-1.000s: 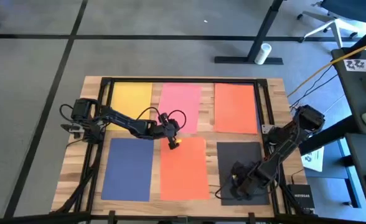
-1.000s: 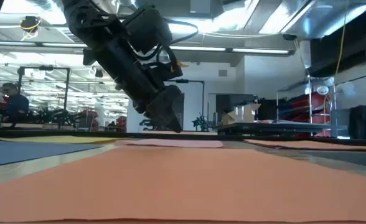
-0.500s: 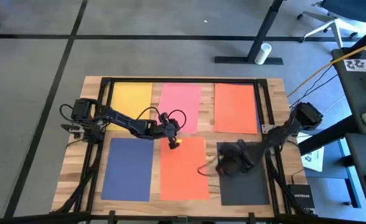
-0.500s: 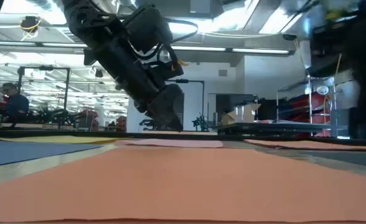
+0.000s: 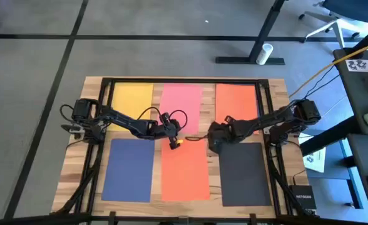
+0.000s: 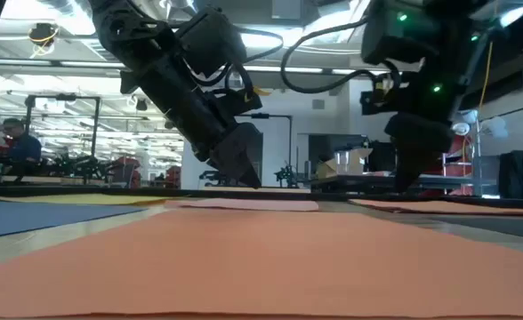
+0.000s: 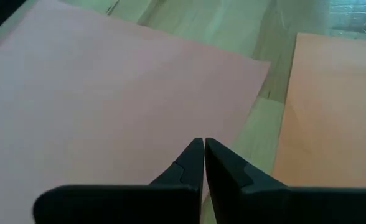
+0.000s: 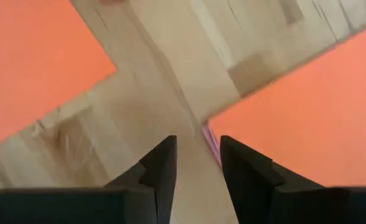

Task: Organize paper
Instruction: Stack the orange paper on top of the orange paper

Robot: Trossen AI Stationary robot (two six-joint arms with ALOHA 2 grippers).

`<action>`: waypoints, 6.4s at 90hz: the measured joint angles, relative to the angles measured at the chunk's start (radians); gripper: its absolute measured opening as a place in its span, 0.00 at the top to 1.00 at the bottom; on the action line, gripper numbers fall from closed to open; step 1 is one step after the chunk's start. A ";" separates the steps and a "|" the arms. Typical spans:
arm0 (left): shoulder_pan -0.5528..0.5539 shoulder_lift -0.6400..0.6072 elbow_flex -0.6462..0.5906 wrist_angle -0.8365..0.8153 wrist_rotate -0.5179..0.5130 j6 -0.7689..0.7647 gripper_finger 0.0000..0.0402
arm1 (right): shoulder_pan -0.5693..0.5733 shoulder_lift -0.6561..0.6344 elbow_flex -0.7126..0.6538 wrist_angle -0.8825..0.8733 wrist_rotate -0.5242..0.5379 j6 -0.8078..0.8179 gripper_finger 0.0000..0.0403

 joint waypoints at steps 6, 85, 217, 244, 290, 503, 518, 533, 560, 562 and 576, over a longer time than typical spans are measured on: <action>0.000 0.000 0.000 0.000 0.000 0.000 1.00 | -0.027 0.000 -0.012 0.021 -0.015 -0.030 0.71; 0.000 0.000 0.000 -0.023 0.000 0.007 1.00 | -0.167 0.015 -0.078 0.140 -0.062 -0.090 0.93; 0.000 0.000 0.000 -0.029 0.000 0.018 1.00 | -0.101 0.013 -0.086 0.019 -0.056 -0.138 0.92; 0.000 0.000 0.000 -0.029 0.000 0.021 1.00 | -0.101 0.014 -0.060 0.005 -0.080 -0.139 0.99; 0.000 0.000 0.000 -0.029 0.000 0.025 1.00 | -0.062 0.010 0.107 -0.044 -0.236 -0.137 1.00; 0.067 -0.253 -0.213 0.114 0.052 0.018 1.00 | 0.263 0.321 0.532 0.048 -0.447 0.050 1.00; 0.025 -0.253 -0.213 0.049 0.153 -0.017 1.00 | 0.256 0.321 0.531 -0.223 -0.384 0.116 1.00; -0.084 -0.253 -0.214 -0.005 0.157 -0.021 1.00 | 0.258 0.321 0.531 -0.304 -0.402 0.121 1.00; -0.247 -0.253 -0.214 -0.153 0.159 -0.134 1.00 | 0.259 0.322 0.456 -0.327 -0.413 0.162 1.00; -0.255 -0.253 -0.214 -0.164 0.158 -0.141 1.00 | 0.259 0.322 0.448 -0.329 -0.414 0.169 1.00; -0.292 -0.253 -0.214 -0.206 0.158 -0.190 1.00 | 0.259 0.322 0.408 -0.322 -0.426 0.179 1.00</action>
